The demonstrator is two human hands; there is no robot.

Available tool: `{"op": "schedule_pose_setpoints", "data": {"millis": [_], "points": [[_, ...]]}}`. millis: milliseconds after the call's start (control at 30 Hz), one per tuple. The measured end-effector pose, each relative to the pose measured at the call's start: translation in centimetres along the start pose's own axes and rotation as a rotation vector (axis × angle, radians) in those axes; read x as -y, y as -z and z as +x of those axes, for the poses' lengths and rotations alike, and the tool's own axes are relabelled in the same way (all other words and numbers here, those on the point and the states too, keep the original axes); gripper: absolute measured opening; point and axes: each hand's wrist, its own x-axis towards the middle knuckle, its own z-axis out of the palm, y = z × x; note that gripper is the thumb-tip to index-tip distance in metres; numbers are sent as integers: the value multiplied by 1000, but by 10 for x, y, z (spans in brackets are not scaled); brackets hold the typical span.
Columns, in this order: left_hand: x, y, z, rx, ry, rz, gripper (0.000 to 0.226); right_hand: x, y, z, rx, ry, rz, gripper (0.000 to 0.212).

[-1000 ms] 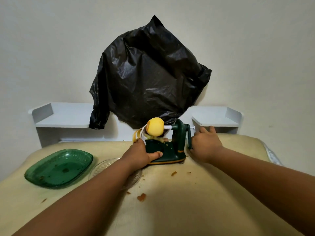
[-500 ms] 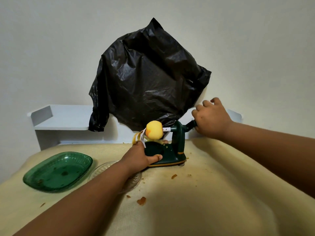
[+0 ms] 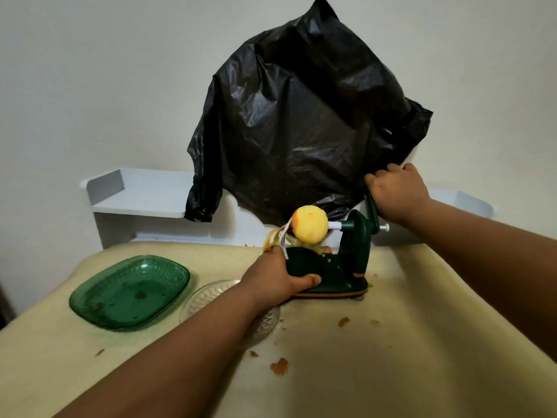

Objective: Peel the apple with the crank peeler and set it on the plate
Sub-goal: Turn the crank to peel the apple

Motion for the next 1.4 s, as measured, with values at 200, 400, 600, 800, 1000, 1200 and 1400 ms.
{"op": "schedule_pose_setpoints", "data": {"millis": [200,400,600,800,1000,1200,1400], "points": [[2,0,0,5,18,-1,83,21,-26,-5,151,-38,-11,23],[2,0,-2,1,23,12,83,40,-36,-27,246,-89,88,29],[-1,2,-5,2,50,25,83,56,-32,-62,282,-21,94,45],[-5,2,-7,3,45,11,76,55,-18,-99,286,-13,162,40],[-5,2,-8,3,7,-7,51,40,10,-111,337,-119,256,32],[-6,2,-10,-16,14,29,49,16,45,-92,249,-72,109,38],[-9,-1,-9,-26,28,67,66,-10,56,-56,142,3,-22,25]]}}
